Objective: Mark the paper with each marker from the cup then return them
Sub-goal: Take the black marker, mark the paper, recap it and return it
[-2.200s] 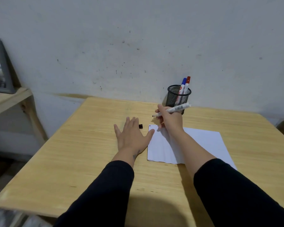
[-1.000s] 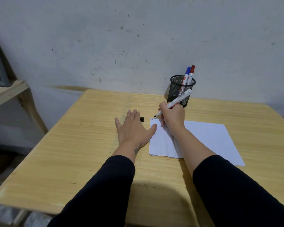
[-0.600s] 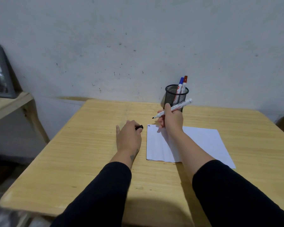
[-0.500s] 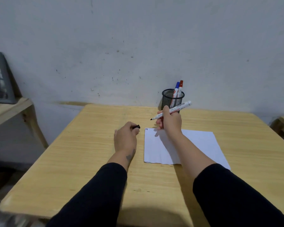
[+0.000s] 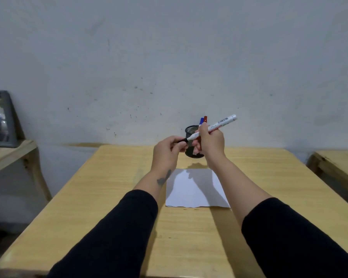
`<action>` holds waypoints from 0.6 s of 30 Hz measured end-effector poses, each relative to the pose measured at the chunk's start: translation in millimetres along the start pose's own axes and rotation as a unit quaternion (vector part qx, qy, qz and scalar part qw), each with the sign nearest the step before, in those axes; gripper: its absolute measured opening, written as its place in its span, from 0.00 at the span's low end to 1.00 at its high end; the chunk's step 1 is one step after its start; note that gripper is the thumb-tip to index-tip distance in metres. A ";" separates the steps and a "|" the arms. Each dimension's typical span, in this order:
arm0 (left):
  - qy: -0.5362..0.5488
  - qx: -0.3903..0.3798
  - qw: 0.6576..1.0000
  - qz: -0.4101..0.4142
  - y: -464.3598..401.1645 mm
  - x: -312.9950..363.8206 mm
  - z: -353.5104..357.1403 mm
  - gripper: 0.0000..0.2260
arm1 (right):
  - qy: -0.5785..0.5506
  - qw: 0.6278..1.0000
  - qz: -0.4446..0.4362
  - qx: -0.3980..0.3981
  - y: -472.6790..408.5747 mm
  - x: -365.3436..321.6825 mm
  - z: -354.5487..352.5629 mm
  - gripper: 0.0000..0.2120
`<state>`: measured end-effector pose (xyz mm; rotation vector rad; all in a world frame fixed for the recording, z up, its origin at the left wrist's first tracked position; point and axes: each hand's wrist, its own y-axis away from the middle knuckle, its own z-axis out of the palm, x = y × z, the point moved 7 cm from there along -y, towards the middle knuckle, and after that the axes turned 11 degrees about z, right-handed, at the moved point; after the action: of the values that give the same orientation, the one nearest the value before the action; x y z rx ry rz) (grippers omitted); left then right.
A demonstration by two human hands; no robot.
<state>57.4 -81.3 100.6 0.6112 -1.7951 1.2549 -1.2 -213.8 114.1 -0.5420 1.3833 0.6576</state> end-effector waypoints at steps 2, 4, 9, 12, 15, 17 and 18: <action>-0.002 -0.008 1.000 -0.002 1.0 4.0 5.2 0.06 | 0.009 1.000 0.000 0.007 1.0 0.5 -3.5 0.16; -0.014 -0.015 1.000 -0.007 2.2 4.6 9.5 0.06 | 0.009 1.000 0.005 0.015 1.4 2.4 -6.7 0.16; -0.049 0.007 0.999 -0.006 6.8 3.9 15.7 0.06 | 0.002 0.999 0.031 0.024 -0.8 13.3 -10.8 0.17; -0.063 0.018 0.998 -0.004 8.8 4.0 16.4 0.06 | -0.019 0.998 0.054 0.027 0.9 19.7 -12.3 0.16; -0.056 0.013 0.998 -0.028 10.5 -3.1 14.5 0.05 | 0.050 0.996 0.074 0.008 1.6 23.6 -12.0 0.22; -0.059 0.023 0.997 -0.047 10.0 -10.4 8.9 0.05 | 0.185 0.980 0.072 0.002 3.7 21.6 -11.9 0.29; -0.063 0.029 0.996 -0.053 9.4 -13.6 5.4 0.05 | 0.274 0.960 0.050 0.020 4.8 17.9 -14.2 0.30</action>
<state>55.4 -83.6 83.5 0.8255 -1.8082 1.2231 -13.5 -218.4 94.8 -0.6545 1.9512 0.5802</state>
